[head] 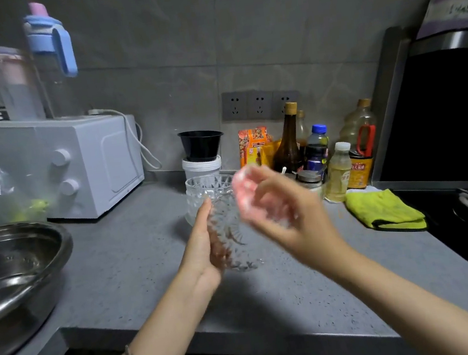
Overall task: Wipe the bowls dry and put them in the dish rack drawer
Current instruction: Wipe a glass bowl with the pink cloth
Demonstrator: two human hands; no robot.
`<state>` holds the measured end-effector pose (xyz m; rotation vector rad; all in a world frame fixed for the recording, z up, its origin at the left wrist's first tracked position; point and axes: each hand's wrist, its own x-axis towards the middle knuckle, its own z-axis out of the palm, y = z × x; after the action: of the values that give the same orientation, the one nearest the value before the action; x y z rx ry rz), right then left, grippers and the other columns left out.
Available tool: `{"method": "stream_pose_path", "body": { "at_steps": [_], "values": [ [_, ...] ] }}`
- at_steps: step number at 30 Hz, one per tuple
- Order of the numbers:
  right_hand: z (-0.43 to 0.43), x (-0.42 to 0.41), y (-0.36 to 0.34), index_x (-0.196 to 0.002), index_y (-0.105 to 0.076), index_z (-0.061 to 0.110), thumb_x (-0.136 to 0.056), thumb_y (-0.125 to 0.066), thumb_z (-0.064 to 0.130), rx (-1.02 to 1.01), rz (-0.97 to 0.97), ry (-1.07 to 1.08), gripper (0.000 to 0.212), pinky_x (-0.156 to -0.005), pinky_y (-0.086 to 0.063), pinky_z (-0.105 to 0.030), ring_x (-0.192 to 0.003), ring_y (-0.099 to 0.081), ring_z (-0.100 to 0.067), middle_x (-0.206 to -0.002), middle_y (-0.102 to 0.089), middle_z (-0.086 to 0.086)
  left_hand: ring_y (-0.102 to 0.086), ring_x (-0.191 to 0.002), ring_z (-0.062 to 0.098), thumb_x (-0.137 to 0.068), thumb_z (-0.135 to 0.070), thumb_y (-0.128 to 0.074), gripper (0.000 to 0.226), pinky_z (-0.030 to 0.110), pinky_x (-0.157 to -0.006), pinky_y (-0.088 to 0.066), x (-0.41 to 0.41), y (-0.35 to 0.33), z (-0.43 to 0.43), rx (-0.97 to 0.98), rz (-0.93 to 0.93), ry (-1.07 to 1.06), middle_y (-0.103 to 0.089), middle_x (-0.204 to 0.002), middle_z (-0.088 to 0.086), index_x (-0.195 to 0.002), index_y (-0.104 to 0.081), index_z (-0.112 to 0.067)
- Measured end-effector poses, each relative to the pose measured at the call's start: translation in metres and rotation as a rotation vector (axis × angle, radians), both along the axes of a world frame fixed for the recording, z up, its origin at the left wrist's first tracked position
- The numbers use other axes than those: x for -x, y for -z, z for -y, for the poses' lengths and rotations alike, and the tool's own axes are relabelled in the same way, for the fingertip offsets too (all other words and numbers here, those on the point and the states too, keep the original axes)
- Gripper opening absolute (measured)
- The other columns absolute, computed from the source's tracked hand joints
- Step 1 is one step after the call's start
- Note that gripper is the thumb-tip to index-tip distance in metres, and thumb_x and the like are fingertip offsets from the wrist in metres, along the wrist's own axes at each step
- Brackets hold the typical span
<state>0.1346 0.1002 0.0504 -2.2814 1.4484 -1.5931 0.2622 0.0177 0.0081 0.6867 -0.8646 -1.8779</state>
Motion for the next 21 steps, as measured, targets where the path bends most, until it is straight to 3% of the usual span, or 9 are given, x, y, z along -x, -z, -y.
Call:
{"method": "stream_pose_path", "body": {
  "at_steps": [2,4,8,11,13,16,19,21],
  "values": [
    [0.007,-0.003,0.016,-0.128,-0.047,0.028,-0.086,-0.060,0.048,0.081,-0.446,0.126,0.049,-0.113,-0.031,-0.036,-0.141,-0.030,-0.016,-0.147,-0.041,0.004,-0.071,-0.088,0.023,-0.085,-0.058,-0.055,0.048,0.033,-0.074,-0.055,0.004,-0.001,-0.005,-0.005,0.005,0.007,-0.074,-0.097,0.008,-0.104,-0.070,-0.017],
    [0.013,-0.001,0.023,-0.143,-0.033,0.032,-0.092,-0.047,0.053,0.154,-0.651,0.209,0.057,-0.117,-0.017,-0.041,-0.146,-0.013,-0.019,-0.157,-0.022,0.000,-0.072,-0.087,0.022,-0.087,-0.058,-0.053,0.047,0.031,-0.067,-0.055,0.004,-0.001,-0.010,-0.004,-0.028,0.001,-0.074,-0.097,0.007,-0.106,-0.069,-0.019],
    [0.009,-0.003,0.034,-0.146,-0.034,0.020,-0.100,-0.031,0.045,0.189,-0.515,0.204,0.053,-0.119,-0.015,-0.039,-0.146,-0.014,-0.018,-0.157,-0.021,-0.003,-0.072,-0.088,0.021,-0.085,-0.059,-0.055,0.052,0.032,-0.069,-0.054,0.002,0.003,-0.016,-0.048,-0.072,-0.057,-0.075,-0.097,0.006,-0.112,-0.068,-0.017],
    [0.000,-0.012,0.057,-0.140,-0.044,0.010,-0.101,-0.042,0.031,0.328,-0.536,0.199,0.045,-0.118,-0.018,-0.038,-0.143,-0.025,-0.020,-0.150,-0.034,-0.009,-0.073,-0.070,0.017,-0.087,-0.058,-0.050,0.052,0.023,-0.053,-0.053,0.000,0.006,-0.021,-0.081,-0.140,-0.026,-0.075,-0.083,0.006,-0.102,-0.069,-0.012],
    [-0.002,-0.019,0.064,-0.136,-0.049,0.010,-0.098,-0.049,0.023,0.368,-0.587,0.189,0.041,-0.117,-0.022,-0.036,-0.140,-0.031,-0.019,-0.147,-0.041,-0.009,-0.073,-0.070,0.017,-0.090,-0.057,-0.046,0.054,0.022,-0.052,-0.054,0.002,0.007,-0.027,-0.093,-0.184,0.032,-0.074,-0.082,0.008,-0.099,-0.067,-0.008],
    [0.004,-0.017,0.052,-0.138,-0.047,0.012,-0.098,-0.046,0.027,0.329,-0.573,0.253,0.043,-0.117,-0.021,-0.033,-0.140,-0.031,-0.016,-0.148,-0.040,-0.006,-0.072,-0.069,0.014,-0.091,-0.056,-0.045,0.052,0.021,-0.051,-0.053,0.006,0.009,-0.033,-0.054,-0.143,0.006,-0.075,-0.082,0.006,-0.103,-0.067,-0.011],
    [0.004,-0.008,0.048,-0.144,-0.039,0.014,-0.100,-0.038,0.030,0.230,-0.497,0.286,0.046,-0.119,-0.016,-0.031,-0.144,-0.022,-0.014,-0.153,-0.031,-0.002,-0.071,-0.090,0.023,-0.083,-0.064,-0.052,0.060,0.034,-0.075,-0.055,0.004,0.007,-0.027,-0.075,-0.095,-0.081,-0.073,-0.102,0.008,-0.114,-0.067,-0.015],
    [-0.002,-0.009,0.062,-0.143,-0.040,0.010,-0.100,-0.040,0.027,0.245,-0.504,0.259,0.046,-0.119,-0.016,-0.034,-0.144,-0.022,-0.017,-0.153,-0.031,-0.005,-0.070,-0.093,0.025,-0.082,-0.064,-0.053,0.060,0.037,-0.076,-0.053,-0.001,0.007,-0.023,-0.095,-0.085,-0.123,-0.072,-0.105,0.010,-0.113,-0.067,-0.014]
  ]
}}
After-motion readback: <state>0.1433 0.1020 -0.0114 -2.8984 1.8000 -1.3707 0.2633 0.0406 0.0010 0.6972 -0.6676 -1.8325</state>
